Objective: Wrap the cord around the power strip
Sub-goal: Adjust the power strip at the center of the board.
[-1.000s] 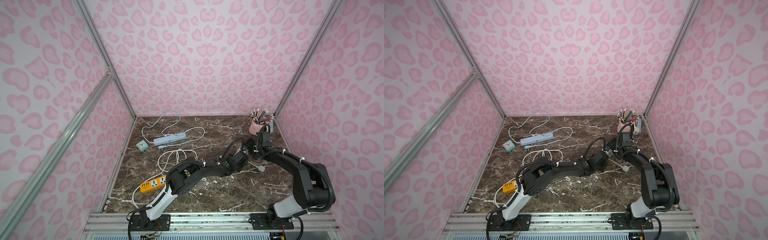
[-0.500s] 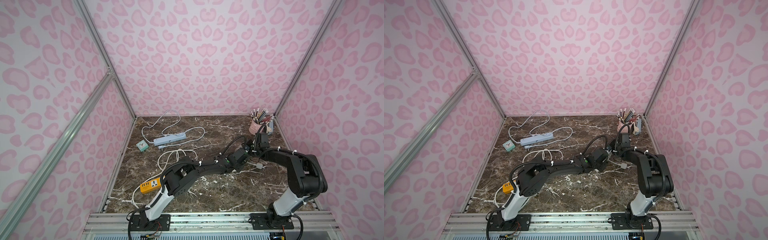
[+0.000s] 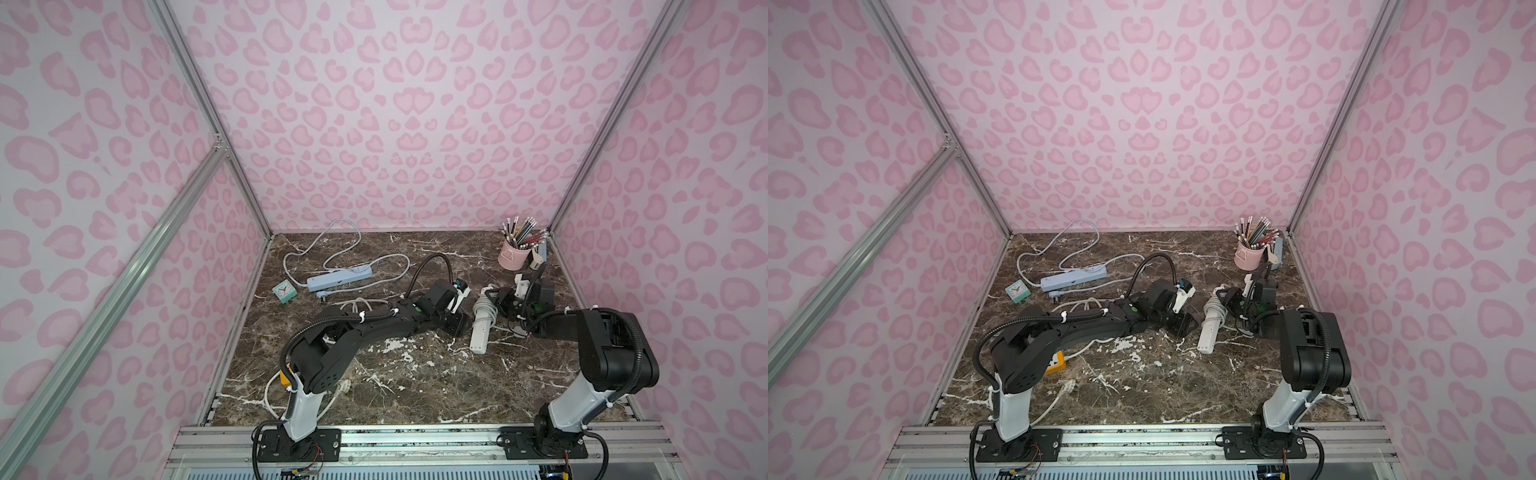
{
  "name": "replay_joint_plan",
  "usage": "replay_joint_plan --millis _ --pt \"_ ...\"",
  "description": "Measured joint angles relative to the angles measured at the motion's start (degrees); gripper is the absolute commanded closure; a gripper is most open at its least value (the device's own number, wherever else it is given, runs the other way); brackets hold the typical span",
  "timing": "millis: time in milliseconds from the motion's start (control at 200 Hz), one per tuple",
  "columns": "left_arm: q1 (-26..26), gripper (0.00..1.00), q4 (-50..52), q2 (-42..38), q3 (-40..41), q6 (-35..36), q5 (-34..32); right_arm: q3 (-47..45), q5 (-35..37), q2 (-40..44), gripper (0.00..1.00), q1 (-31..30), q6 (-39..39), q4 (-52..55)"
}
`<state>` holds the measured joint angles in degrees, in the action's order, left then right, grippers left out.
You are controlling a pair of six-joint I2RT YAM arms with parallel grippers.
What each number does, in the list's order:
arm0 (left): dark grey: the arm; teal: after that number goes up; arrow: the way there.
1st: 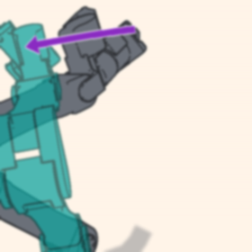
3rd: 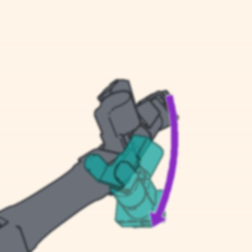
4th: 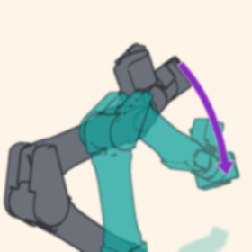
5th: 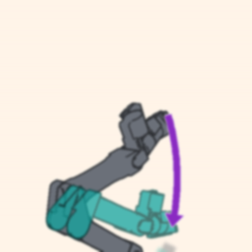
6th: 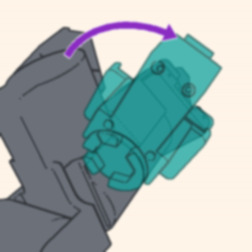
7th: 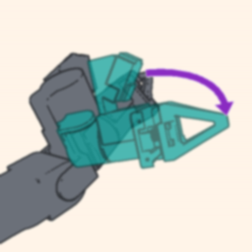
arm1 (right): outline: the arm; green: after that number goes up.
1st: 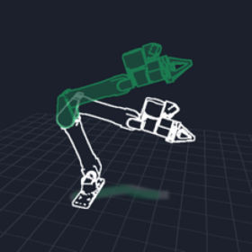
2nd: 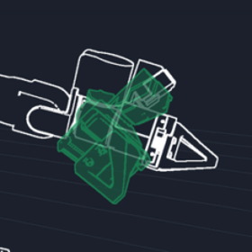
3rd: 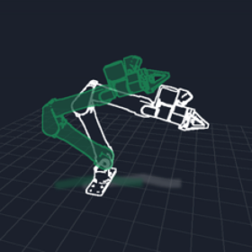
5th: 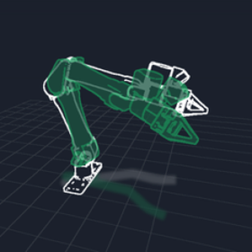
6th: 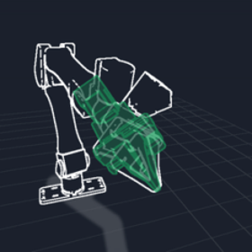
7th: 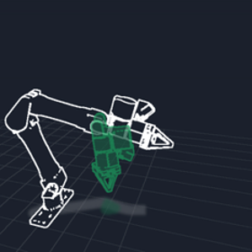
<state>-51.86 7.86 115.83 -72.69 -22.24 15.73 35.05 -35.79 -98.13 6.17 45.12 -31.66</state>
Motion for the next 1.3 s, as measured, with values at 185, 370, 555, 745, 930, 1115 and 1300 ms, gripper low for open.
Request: replay_joint_plan --millis 185,370,555,745,930,1115,1300 --pt "-1.0 0.25 -2.1 4.6 -3.5 -3.5 7.3 -1.2 -6.6 -2.2 0.86 0.8 3.4 -4.2" --pt "-1.8 0.29 -0.6 8.4 -6.2 -4.3 8.5 -2.6 -9.1 -4.3 0.84 1.0 9.7 -9.9" --pt "-1.7 0.68 1.5 9.5 -7.1 -8.2 5.4 -1.4 -8.2 -3.0 0.61 0.2 7.6 -6.8" --pt "-2.5 0.84 1.3 8.7 -7.2 -10.2 -1.6 5.6 3.3 1.4 0.29 -2.0 3.5 14.4" --pt "-3.8 0.89 1.3 8.2 -6.7 -8.9 -4.9 11.9 21.6 9.6 0.15 -8.9 0.3 36.0" --pt "-5.6 0.88 2.2 8.3 -7.4 -8.0 -7.2 15.5 33.4 12.2 0.14 -14.8 3.2 46.4" --pt "-5.7 0.87 1.8 7.9 -6.6 -8.4 -7.4 17.1 37.4 8.6 0.16 -16.8 6.7 50.6"
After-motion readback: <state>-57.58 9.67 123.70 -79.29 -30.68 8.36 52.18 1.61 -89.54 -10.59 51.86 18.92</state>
